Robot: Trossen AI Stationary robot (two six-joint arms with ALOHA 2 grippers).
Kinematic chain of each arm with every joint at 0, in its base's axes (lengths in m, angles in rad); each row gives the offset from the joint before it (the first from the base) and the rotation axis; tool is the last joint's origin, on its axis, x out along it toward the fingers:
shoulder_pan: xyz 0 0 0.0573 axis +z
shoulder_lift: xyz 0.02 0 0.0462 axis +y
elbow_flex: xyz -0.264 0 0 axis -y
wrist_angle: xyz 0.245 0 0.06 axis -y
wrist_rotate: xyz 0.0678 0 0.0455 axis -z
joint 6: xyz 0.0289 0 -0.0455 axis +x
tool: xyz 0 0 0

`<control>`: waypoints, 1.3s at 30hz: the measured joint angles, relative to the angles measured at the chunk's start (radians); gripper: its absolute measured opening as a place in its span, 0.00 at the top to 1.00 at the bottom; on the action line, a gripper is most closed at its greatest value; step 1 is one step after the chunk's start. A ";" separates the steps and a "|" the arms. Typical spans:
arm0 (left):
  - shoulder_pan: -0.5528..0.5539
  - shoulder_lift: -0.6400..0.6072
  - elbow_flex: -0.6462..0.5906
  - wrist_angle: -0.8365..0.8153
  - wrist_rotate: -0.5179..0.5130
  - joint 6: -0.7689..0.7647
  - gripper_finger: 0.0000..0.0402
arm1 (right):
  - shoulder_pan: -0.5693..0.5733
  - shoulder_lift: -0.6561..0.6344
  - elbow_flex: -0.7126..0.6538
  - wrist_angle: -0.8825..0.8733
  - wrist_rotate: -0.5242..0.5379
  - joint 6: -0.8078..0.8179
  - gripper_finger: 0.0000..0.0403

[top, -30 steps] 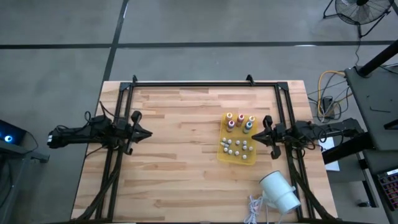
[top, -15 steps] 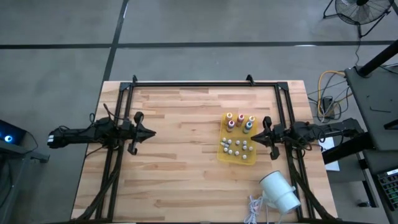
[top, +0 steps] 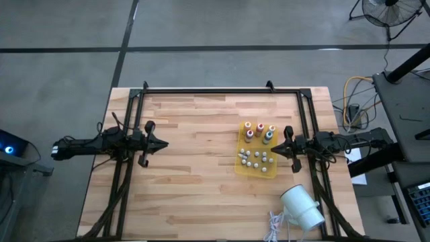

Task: Pick & Place food coloring
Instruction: Return to Home Position

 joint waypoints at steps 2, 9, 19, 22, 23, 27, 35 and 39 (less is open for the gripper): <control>0.000 0.000 0.000 0.000 0.000 -0.005 1.00 | 0.000 0.000 0.000 0.000 0.000 -0.004 0.97; 0.000 0.000 0.000 -0.013 0.000 -0.045 1.00 | 0.000 0.000 0.000 -0.001 0.000 0.003 0.97; 0.000 0.000 0.000 -0.013 0.000 -0.047 1.00 | 0.000 0.000 0.000 -0.001 0.000 0.004 0.97; 0.000 0.000 0.000 -0.013 0.000 -0.047 1.00 | 0.000 0.000 0.000 -0.001 0.000 0.003 0.97; 0.000 0.000 0.000 -0.013 0.000 -0.047 1.00 | 0.000 0.000 0.000 -0.001 0.000 0.004 0.97; 0.000 0.000 0.000 -0.013 -0.001 -0.047 1.00 | 0.000 0.000 0.000 -0.001 0.000 0.004 0.97; 0.000 0.000 -0.001 -0.013 0.000 -0.047 1.00 | 0.000 0.000 0.000 -0.001 0.000 0.004 0.97; 0.000 0.000 -0.001 -0.013 0.000 -0.047 1.00 | 0.000 0.000 0.000 -0.001 0.000 0.004 0.97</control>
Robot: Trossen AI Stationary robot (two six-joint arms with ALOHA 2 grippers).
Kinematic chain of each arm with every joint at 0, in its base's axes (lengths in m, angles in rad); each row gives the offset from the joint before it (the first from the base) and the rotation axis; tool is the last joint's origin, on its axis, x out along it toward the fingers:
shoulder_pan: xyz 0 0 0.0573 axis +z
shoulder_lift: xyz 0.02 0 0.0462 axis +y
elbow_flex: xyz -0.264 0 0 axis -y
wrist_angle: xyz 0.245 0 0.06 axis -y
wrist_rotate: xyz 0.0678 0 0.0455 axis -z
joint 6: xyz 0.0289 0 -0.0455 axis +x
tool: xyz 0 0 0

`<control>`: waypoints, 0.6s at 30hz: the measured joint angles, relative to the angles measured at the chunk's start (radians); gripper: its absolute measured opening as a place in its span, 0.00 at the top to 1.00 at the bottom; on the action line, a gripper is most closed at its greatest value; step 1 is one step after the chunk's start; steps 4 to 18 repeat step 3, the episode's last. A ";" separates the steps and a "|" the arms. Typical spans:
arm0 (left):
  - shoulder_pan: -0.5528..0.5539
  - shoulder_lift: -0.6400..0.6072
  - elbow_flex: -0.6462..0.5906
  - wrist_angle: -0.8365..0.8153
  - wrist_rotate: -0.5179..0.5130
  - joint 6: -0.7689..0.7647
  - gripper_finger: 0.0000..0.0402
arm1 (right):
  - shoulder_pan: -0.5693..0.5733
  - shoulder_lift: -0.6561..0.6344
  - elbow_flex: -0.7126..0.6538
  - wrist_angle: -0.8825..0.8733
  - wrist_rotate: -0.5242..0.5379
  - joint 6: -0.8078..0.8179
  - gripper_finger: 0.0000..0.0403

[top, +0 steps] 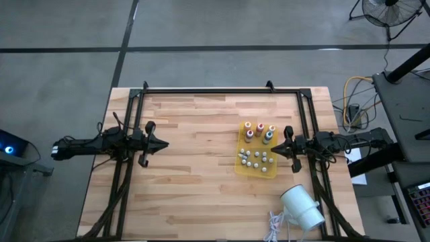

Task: Pick & Place food coloring
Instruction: Return to Home Position

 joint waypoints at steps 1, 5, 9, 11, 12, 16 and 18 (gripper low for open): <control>0.000 0.000 0.000 0.000 0.000 0.000 1.00 | 0.000 0.000 0.000 0.000 0.000 0.000 0.97; 0.000 0.000 0.000 0.000 0.000 0.000 1.00 | 0.000 0.000 0.000 0.000 0.000 0.001 0.97; 0.000 0.000 0.000 0.000 0.000 0.000 1.00 | 0.000 0.000 0.000 0.000 0.000 0.001 0.97; 0.000 0.000 0.000 0.000 0.000 0.000 1.00 | 0.000 0.000 0.000 0.000 0.000 0.001 0.97; 0.000 0.000 0.000 0.000 0.000 0.000 1.00 | 0.000 0.000 0.000 0.000 0.000 0.001 0.97; 0.000 0.000 0.000 0.000 0.000 0.000 1.00 | 0.000 0.000 0.000 0.000 0.000 0.001 0.97; 0.000 0.000 0.000 0.000 0.000 0.000 1.00 | 0.000 0.000 0.000 0.000 0.000 0.001 0.97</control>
